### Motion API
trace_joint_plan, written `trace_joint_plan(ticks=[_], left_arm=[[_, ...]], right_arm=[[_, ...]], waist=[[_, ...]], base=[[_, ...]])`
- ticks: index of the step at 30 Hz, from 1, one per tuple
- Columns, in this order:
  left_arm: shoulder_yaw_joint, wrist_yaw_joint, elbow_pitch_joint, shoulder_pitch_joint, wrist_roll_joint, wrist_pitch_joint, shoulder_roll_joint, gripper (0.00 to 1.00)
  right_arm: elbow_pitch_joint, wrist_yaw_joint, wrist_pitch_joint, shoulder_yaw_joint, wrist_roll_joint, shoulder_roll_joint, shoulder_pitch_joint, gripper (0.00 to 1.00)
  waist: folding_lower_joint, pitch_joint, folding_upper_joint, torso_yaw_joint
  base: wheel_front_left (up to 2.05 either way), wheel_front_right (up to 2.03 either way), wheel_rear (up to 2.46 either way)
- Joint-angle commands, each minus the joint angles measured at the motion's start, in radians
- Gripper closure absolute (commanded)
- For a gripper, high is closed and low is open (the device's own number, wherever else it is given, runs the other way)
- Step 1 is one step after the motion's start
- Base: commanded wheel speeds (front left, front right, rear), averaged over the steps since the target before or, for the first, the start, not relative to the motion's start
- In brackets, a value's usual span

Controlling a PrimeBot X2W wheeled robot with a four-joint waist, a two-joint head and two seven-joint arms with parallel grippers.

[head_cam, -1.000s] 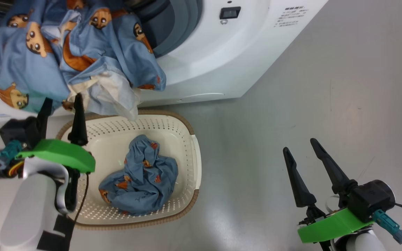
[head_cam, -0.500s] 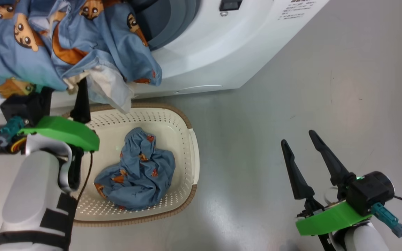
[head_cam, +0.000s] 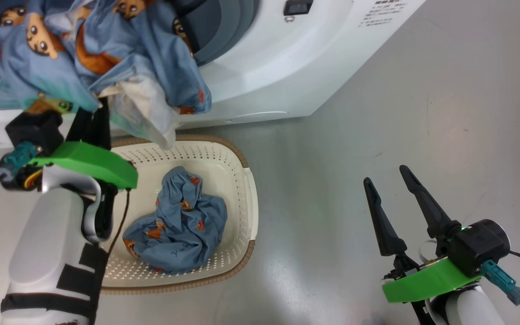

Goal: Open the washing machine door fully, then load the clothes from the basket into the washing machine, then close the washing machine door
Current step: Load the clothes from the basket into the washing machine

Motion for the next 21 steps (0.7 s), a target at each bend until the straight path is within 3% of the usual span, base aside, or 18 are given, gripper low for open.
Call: trace_joint_plan(ticks=[1, 7, 13, 21], left_arm=[[0.011, -0.006, -0.056, -0.008, -0.016, 0.013, 0.025, 1.00], [0.004, -0.005, -0.166, -0.016, -0.044, 0.069, 0.033, 1.00], [0.031, 0.032, -0.252, -0.057, -0.058, 0.131, 0.056, 1.00], [0.077, 0.075, -0.101, -0.233, -0.046, 0.114, 0.103, 1.00]], right_arm=[[-0.016, 0.003, -0.005, 0.024, 0.017, 0.004, 0.001, 0.00], [-0.011, 0.003, -0.005, 0.035, 0.028, 0.004, -0.002, 0.00], [-0.006, 0.003, -0.005, 0.049, 0.045, 0.004, 0.002, 0.00], [0.002, 0.003, -0.005, 0.082, 0.062, 0.004, 0.008, 0.00]], waist=[[0.0000, -0.006, 0.0000, 0.002], [0.0000, -0.015, 0.0000, -0.003], [0.0000, -0.026, 0.0000, -0.025], [0.0000, -0.029, 0.0000, -0.097]], base=[[0.00, 0.00, 0.00], [0.00, 0.00, 0.00], [0.00, 0.00, 0.00], [0.00, 0.00, 0.00]])
